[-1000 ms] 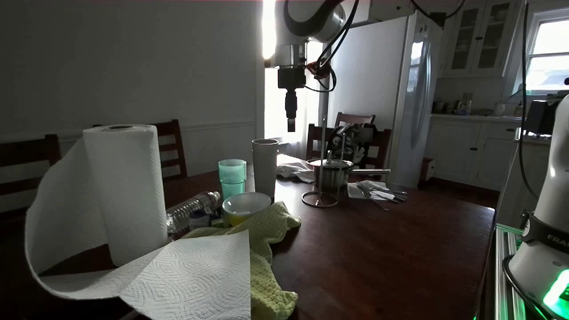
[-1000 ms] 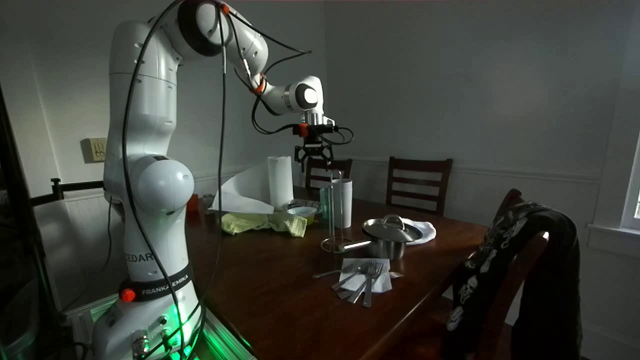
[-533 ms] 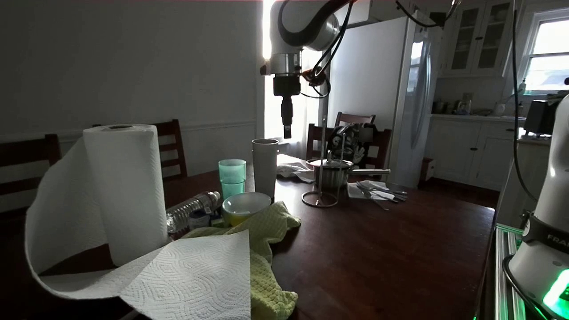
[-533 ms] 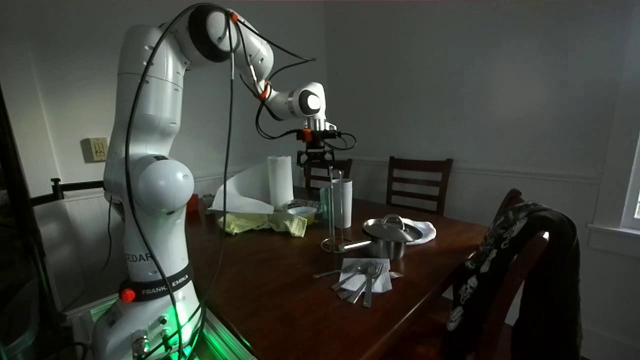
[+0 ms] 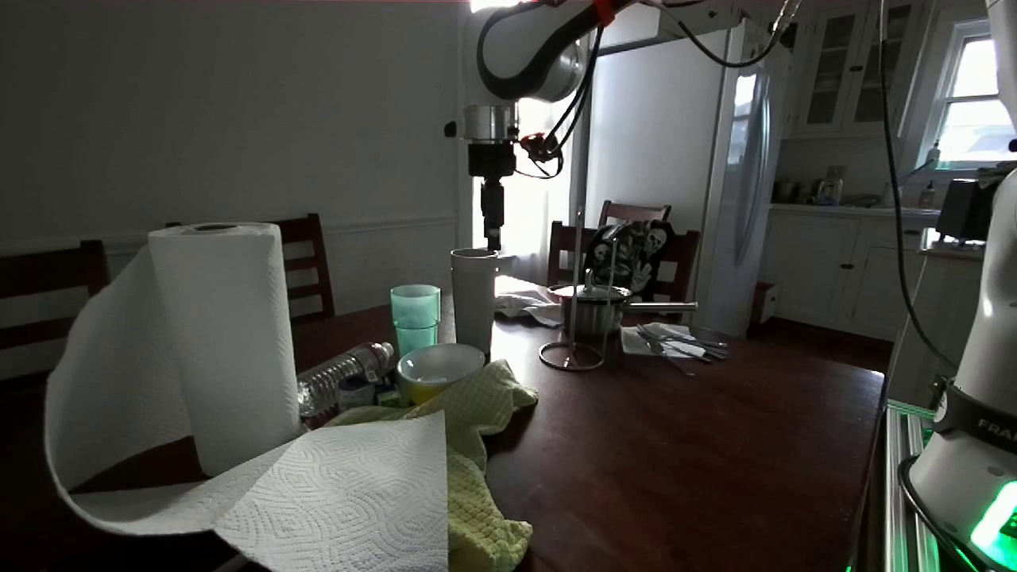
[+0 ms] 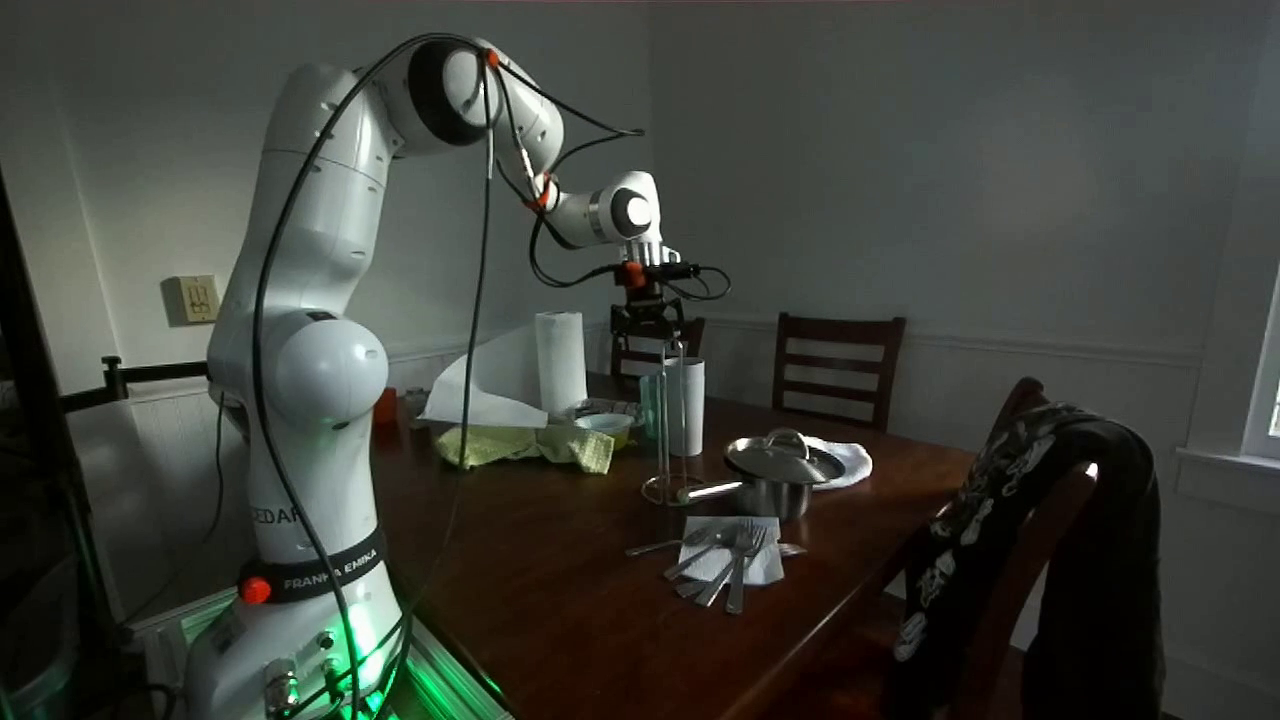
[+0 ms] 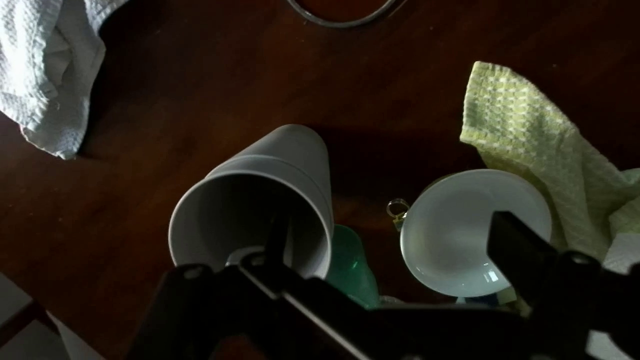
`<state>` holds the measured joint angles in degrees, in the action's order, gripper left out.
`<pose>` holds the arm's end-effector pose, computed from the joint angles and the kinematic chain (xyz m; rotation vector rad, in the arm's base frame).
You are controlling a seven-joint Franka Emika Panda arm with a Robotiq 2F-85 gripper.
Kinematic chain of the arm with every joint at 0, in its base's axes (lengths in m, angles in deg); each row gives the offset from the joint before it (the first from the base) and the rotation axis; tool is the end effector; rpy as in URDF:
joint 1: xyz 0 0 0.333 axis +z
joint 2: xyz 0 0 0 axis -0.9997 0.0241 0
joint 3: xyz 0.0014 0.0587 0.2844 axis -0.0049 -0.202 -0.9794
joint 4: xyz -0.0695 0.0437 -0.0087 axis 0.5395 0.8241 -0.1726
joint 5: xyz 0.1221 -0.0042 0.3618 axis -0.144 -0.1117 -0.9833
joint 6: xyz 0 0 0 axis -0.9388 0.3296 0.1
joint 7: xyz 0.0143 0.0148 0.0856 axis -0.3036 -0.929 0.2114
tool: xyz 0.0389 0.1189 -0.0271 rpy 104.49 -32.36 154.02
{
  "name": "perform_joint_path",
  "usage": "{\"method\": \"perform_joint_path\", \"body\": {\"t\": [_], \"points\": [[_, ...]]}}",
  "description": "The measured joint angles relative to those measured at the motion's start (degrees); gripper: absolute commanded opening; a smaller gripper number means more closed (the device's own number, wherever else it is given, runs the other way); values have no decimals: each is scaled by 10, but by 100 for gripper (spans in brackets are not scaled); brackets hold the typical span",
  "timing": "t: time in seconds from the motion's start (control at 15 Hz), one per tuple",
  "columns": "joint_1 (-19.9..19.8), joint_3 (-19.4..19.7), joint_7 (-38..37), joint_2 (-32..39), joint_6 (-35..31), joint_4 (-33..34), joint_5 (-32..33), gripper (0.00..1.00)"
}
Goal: Put the white cup in the green cup
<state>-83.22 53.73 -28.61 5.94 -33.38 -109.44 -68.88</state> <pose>0.6204 0.1025 0.3623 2.8032 1.2275 0.0419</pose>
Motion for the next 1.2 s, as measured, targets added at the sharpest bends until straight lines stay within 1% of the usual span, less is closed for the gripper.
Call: {"method": "perform_joint_path", "body": {"t": [0.4,0.87,0.93,1.07,1.2], "points": [[-4,-2,30,47,-2,42,0,100],[-15,-6,63,86,-38,59,-1,99],[-16,-7,68,91,-39,60,-1,93],[-18,-8,73,99,-41,61,-1,68],[-21,-9,76,105,-44,62,-1,53]]}}
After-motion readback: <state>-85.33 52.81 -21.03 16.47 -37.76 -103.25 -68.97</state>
